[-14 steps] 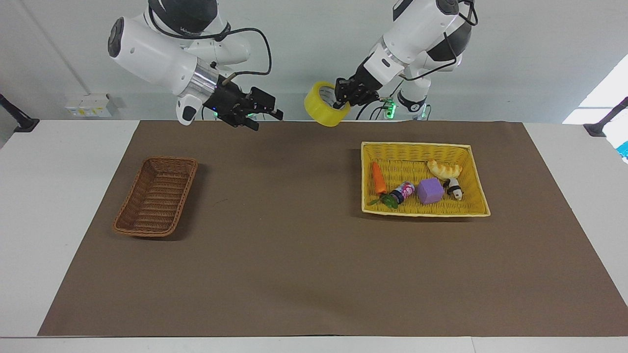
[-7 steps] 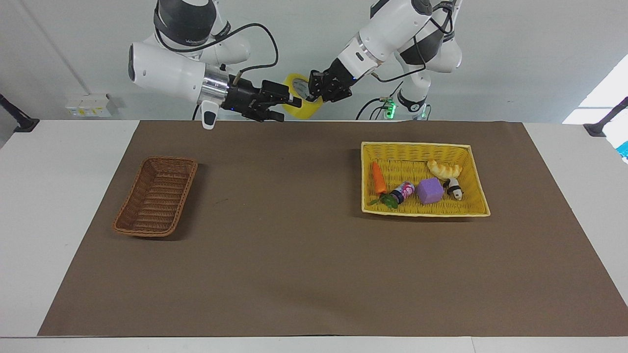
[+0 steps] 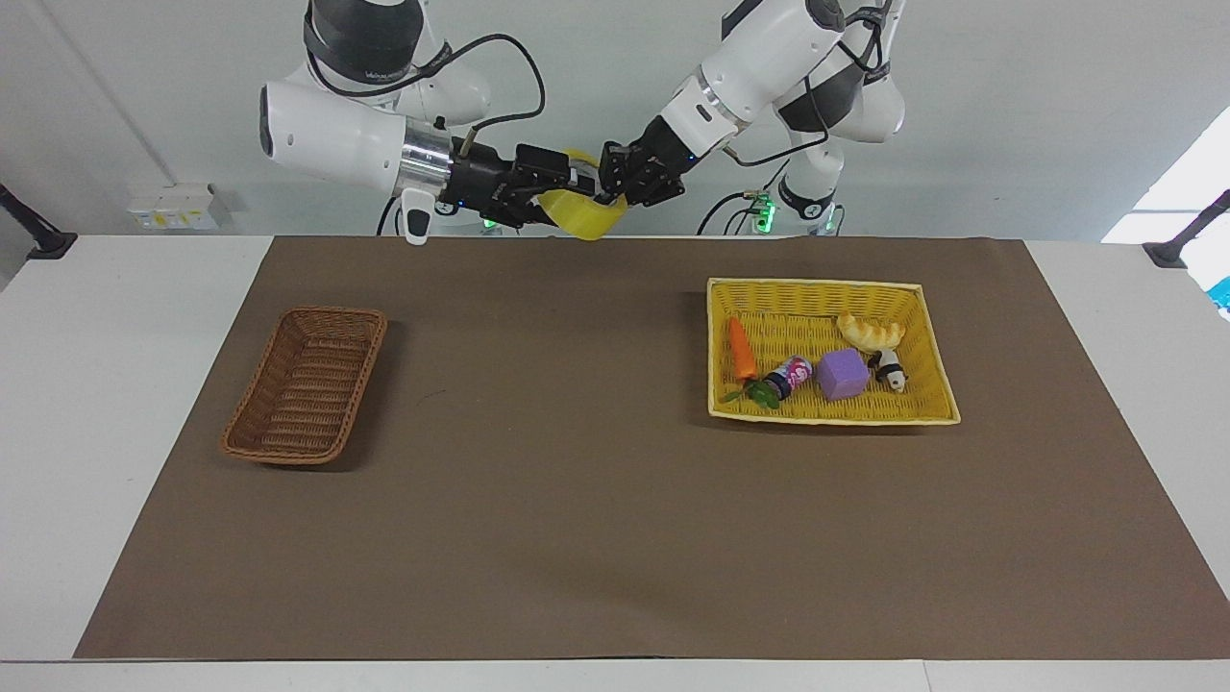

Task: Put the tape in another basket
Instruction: 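Grasp the tape rim with the right gripper beside the left gripper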

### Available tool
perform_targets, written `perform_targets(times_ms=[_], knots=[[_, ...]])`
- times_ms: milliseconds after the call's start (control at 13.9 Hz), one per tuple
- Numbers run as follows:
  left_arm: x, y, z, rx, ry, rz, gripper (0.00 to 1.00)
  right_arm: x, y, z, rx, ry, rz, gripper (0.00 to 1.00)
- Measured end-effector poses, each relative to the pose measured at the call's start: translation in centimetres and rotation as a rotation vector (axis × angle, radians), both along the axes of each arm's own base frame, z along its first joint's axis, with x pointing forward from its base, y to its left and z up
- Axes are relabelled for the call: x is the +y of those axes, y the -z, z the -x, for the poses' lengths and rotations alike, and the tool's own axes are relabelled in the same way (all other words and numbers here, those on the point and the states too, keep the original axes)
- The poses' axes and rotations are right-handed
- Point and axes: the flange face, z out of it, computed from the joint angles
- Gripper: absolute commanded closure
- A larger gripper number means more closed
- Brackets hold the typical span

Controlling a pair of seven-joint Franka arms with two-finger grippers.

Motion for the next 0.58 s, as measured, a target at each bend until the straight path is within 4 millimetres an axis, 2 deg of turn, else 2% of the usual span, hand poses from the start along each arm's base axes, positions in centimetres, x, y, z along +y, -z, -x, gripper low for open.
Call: perform_targets(times_ms=[144,216,360,576], knots=[[0.0,0.0,-0.1,0.000,-0.002,0.001,1.00,-0.5,0.1,-0.1,-0.044,-0.019,-0.009,0.01],[0.0,-0.1,-0.1,0.000,-0.002,0.002,1.00,-1.1,0.1,-0.1,-0.061,-0.031,-0.017,0.10],[-0.1,-0.1,-0.2,-0.001,-0.002,0.002,1.00,-2.3,0.2,-0.2,-0.078,-0.042,-0.027,0.35],[-0.3,0.1,-0.1,0.006,-0.002,0.003,1.00,-2.1,0.0,-0.1,-0.082,-0.047,-0.030,0.73]])
